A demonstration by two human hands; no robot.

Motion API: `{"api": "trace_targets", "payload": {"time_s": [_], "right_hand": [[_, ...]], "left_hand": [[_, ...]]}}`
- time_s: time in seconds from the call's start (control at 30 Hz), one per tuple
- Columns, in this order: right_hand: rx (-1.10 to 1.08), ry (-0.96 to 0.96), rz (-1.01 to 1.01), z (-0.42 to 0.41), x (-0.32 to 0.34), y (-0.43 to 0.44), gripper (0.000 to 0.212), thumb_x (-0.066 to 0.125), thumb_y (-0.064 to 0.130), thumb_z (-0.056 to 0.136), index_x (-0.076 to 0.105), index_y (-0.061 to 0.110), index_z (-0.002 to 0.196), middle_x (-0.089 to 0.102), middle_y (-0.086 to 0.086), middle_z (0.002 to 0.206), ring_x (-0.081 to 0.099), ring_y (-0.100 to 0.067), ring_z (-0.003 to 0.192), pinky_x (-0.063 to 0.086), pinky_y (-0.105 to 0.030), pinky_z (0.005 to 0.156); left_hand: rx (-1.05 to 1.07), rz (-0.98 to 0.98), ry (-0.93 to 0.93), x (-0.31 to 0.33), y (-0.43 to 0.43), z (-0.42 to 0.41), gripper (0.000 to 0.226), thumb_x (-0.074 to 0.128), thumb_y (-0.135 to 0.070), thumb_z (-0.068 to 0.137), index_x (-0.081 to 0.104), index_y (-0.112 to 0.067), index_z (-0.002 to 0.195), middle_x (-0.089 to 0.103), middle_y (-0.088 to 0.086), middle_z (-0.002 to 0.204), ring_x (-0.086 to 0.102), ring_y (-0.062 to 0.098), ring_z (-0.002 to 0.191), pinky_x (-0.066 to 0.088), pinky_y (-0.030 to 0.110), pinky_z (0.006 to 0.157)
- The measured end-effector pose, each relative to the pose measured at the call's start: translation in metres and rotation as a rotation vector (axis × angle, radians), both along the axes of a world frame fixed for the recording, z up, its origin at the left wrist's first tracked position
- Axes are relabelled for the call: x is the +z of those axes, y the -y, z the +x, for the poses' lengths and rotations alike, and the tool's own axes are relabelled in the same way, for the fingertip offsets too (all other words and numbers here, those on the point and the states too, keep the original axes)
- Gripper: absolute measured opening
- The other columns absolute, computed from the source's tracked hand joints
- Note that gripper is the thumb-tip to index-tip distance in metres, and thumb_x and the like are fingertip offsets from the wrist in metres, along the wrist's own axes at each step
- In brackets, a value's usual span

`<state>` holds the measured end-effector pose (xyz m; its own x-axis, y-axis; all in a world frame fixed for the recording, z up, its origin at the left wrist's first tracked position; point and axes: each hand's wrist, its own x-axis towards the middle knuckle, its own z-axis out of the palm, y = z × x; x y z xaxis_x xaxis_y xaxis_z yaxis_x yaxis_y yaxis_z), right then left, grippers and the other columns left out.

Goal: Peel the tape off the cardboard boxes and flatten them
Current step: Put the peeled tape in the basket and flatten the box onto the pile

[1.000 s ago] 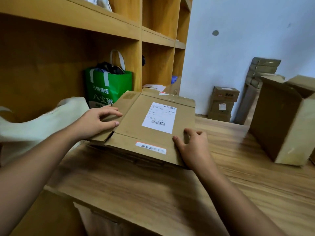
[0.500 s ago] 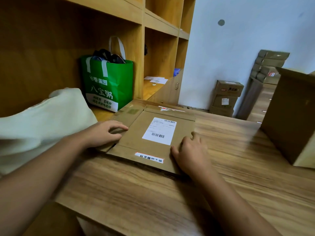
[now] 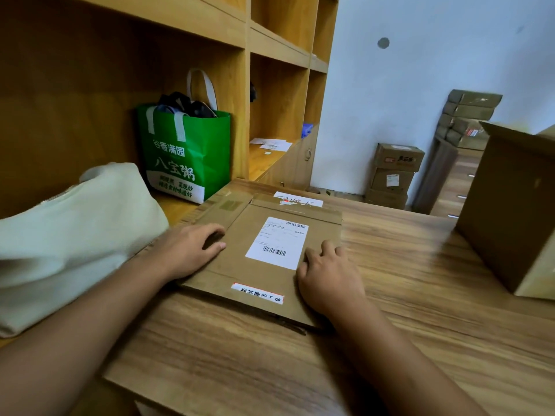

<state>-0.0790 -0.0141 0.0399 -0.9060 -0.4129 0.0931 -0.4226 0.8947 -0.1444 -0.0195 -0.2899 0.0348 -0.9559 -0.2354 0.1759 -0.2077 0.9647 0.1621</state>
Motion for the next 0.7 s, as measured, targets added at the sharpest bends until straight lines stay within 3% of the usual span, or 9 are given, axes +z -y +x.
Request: {"api": "trace_targets", "payload": {"time_s": [0.13,0.23,0.33,0.4,0.5,0.63,0.7], "right_hand": [[0.003,0.017,-0.04,0.0,-0.007,0.0,0.039,0.029,0.036,0.105,0.055,0.015,0.126,0.046,-0.01,0.13,0.043,-0.031,0.127,0.034,-0.041,0.106],[0.037,0.085,-0.13,-0.006,-0.017,0.004,0.045,0.027,0.031,0.106,0.045,0.008,0.14,0.03,-0.018,0.159,0.024,-0.032,0.15,0.019,-0.041,0.123],[0.065,0.12,-0.149,-0.01,-0.019,0.002,0.051,0.024,0.032,0.106,0.034,0.008,0.15,0.016,-0.015,0.168,0.011,-0.026,0.156,0.008,-0.038,0.127],[0.079,0.115,-0.134,-0.011,-0.019,0.0,0.055,0.025,0.038,0.107,0.028,0.012,0.155,0.015,-0.013,0.168,0.01,-0.024,0.156,0.006,-0.036,0.126],[0.091,0.12,-0.099,-0.011,-0.019,-0.002,0.062,0.024,0.049,0.106,0.017,0.021,0.161,0.011,-0.011,0.169,0.007,-0.024,0.157,0.005,-0.037,0.126],[0.104,0.08,-0.031,-0.015,-0.018,0.0,0.06,0.024,0.048,0.105,0.024,0.021,0.159,0.018,-0.014,0.167,0.014,-0.028,0.155,0.012,-0.04,0.126],[0.106,0.062,-0.048,-0.015,-0.019,0.0,0.058,0.025,0.048,0.105,0.028,0.021,0.156,0.021,-0.014,0.166,0.017,-0.028,0.154,0.014,-0.041,0.125]], "left_hand": [[0.007,0.012,-0.007,0.001,-0.002,0.006,0.046,0.044,-0.055,0.099,0.046,-0.042,0.143,0.048,-0.013,0.149,0.047,0.015,0.133,0.042,0.037,0.105],[0.002,-0.042,0.012,0.003,-0.007,0.003,0.05,0.038,-0.059,0.099,0.042,-0.044,0.146,0.048,-0.018,0.144,0.05,0.014,0.128,0.046,0.037,0.097],[-0.013,-0.046,0.014,0.004,-0.008,-0.002,0.046,0.039,-0.057,0.1,0.051,-0.041,0.141,0.048,-0.021,0.137,0.052,0.011,0.119,0.047,0.033,0.088],[-0.042,0.017,-0.005,0.001,-0.009,-0.003,0.044,0.043,-0.051,0.101,0.054,-0.034,0.14,0.045,-0.021,0.143,0.05,0.01,0.123,0.043,0.03,0.092],[-0.053,0.097,-0.001,-0.005,-0.011,-0.002,0.045,0.042,-0.044,0.103,0.047,-0.03,0.145,0.035,-0.017,0.158,0.041,0.012,0.139,0.034,0.033,0.11],[-0.029,0.037,0.045,-0.005,-0.009,-0.004,0.046,0.037,-0.051,0.103,0.035,-0.041,0.147,0.048,-0.005,0.151,0.05,0.02,0.132,0.04,0.04,0.108],[-0.059,0.052,0.045,-0.007,-0.008,-0.004,0.047,0.035,-0.049,0.104,0.033,-0.042,0.151,0.037,-0.01,0.158,0.038,0.015,0.143,0.029,0.037,0.117]]}}
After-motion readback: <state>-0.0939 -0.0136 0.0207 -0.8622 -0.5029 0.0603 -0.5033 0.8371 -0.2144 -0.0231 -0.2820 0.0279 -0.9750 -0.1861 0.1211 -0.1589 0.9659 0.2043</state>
